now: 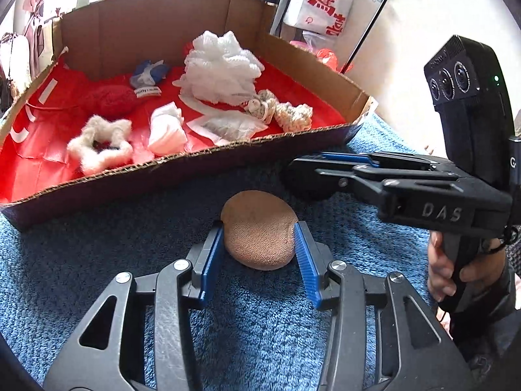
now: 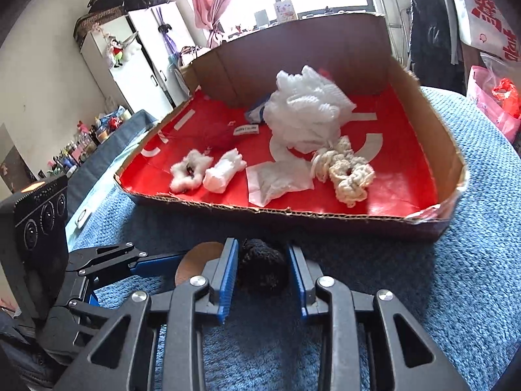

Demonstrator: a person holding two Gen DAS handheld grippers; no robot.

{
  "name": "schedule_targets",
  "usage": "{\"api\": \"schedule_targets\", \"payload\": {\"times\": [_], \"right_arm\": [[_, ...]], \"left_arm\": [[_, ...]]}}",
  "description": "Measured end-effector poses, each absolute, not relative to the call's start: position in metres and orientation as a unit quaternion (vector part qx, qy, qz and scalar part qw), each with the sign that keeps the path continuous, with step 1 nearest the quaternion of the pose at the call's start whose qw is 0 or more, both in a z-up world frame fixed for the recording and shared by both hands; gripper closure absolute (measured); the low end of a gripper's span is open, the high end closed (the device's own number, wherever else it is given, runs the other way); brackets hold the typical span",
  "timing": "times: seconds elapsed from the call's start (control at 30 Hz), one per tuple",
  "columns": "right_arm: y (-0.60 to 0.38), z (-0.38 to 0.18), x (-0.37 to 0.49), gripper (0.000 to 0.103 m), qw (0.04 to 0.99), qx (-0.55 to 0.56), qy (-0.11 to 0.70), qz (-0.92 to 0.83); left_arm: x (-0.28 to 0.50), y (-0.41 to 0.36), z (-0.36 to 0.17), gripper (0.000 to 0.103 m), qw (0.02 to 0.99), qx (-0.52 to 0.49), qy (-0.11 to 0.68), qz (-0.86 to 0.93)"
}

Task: Organize soft objects
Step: 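Close left gripper on the tan sponge while right gripper grasps the black ball, then lift the sponge and black ball over the box wall and lower inside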

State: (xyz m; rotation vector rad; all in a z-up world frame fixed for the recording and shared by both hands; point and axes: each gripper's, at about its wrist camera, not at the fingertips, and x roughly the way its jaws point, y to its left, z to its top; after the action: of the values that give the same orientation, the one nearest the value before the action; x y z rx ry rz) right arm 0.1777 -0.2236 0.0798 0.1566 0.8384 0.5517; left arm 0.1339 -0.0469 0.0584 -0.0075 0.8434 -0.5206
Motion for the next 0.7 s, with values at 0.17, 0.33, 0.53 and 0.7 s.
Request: {"api": "schedule_targets", "payload": {"times": [0.17, 0.33, 0.53, 0.7], "right_arm": [[-0.227, 0.091, 0.164, 0.07, 0.88, 0.077, 0.391, 0.256], [-0.227, 0.093, 0.156, 0.07, 0.881, 0.071, 0.395, 0.251], [-0.224, 0.093, 0.155, 0.07, 0.88, 0.072, 0.399, 0.249], [-0.217, 0.102, 0.152, 0.07, 0.884, 0.071, 0.383, 0.259]], "left_arm": [[0.125, -0.036, 0.075, 0.062, 0.891, -0.005, 0.38, -0.25], [0.121, -0.016, 0.089, 0.062, 0.903, -0.017, 0.359, -0.235], [0.122, 0.001, 0.097, 0.062, 0.908, -0.028, 0.35, -0.228], [0.122, 0.01, 0.108, 0.062, 0.911, -0.024, 0.344, -0.226]]}}
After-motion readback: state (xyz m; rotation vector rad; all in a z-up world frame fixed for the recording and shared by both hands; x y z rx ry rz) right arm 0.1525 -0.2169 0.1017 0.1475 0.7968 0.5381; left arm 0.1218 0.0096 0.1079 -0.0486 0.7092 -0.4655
